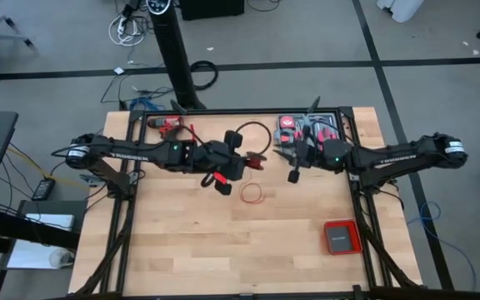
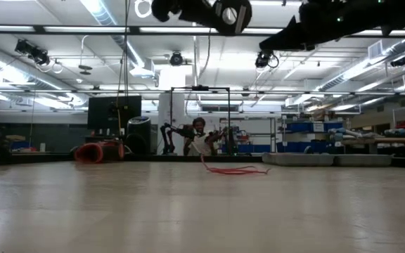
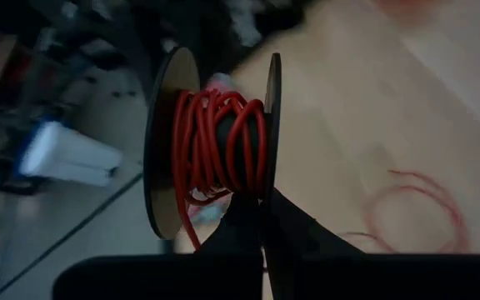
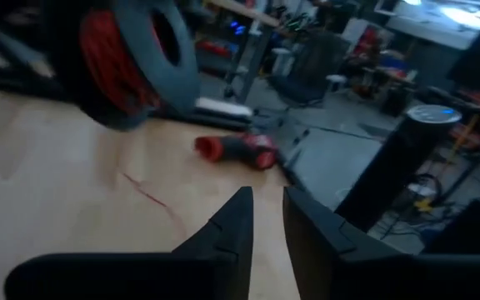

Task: Coil cords
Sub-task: Uncoil the red wire from the black spool

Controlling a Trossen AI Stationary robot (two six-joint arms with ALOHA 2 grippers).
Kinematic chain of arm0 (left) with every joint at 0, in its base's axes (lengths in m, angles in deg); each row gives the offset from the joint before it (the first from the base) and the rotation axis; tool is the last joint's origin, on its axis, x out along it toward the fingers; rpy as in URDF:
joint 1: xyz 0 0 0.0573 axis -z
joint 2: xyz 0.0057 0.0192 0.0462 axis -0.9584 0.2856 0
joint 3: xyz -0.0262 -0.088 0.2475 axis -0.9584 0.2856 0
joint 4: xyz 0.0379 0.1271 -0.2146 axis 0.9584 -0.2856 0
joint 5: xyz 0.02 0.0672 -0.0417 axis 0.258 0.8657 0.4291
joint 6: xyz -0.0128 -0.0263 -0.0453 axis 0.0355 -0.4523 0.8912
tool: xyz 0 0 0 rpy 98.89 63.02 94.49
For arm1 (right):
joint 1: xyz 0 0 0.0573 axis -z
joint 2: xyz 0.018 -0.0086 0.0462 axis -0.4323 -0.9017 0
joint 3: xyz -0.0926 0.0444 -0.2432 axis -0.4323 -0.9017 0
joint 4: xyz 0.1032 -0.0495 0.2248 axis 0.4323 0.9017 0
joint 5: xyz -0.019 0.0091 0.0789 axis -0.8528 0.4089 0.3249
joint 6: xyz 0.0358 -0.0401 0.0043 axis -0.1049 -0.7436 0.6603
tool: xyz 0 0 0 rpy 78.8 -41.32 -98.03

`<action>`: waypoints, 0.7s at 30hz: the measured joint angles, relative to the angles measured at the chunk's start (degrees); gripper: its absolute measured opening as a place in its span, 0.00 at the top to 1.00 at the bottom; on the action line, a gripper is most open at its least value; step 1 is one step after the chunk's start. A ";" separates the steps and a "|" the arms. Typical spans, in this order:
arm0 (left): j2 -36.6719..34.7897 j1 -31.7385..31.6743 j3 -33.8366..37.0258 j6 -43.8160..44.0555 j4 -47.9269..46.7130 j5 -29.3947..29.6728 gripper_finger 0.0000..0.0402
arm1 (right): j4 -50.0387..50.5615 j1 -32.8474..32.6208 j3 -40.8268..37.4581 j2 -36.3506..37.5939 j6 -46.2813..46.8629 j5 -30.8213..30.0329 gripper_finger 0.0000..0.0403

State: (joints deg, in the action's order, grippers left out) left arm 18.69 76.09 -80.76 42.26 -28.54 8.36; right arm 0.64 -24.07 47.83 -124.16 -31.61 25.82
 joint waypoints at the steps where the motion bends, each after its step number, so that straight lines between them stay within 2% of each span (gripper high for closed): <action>1: 0.00 0.06 -0.77 0.70 0.23 0.49 1.00 | -0.37 0.49 0.00 0.00 0.00 0.44 0.82; 6: -0.03 0.10 -5.64 6.88 -5.50 0.00 1.00 | 0.07 0.90 0.00 0.02 -0.63 1.70 0.81; 10: 0.37 0.10 -7.98 11.21 -9.54 -3.81 1.00 | 0.38 -0.05 0.00 0.08 -1.74 1.71 0.82; 21: 2.12 0.34 -8.20 13.96 -8.24 -5.96 1.00 | 0.29 -1.57 0.07 0.07 -1.28 1.85 0.82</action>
State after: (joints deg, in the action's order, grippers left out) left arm 20.81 76.43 -88.97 56.21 -36.79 2.40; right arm 0.92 -25.63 47.90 -124.09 -32.89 27.67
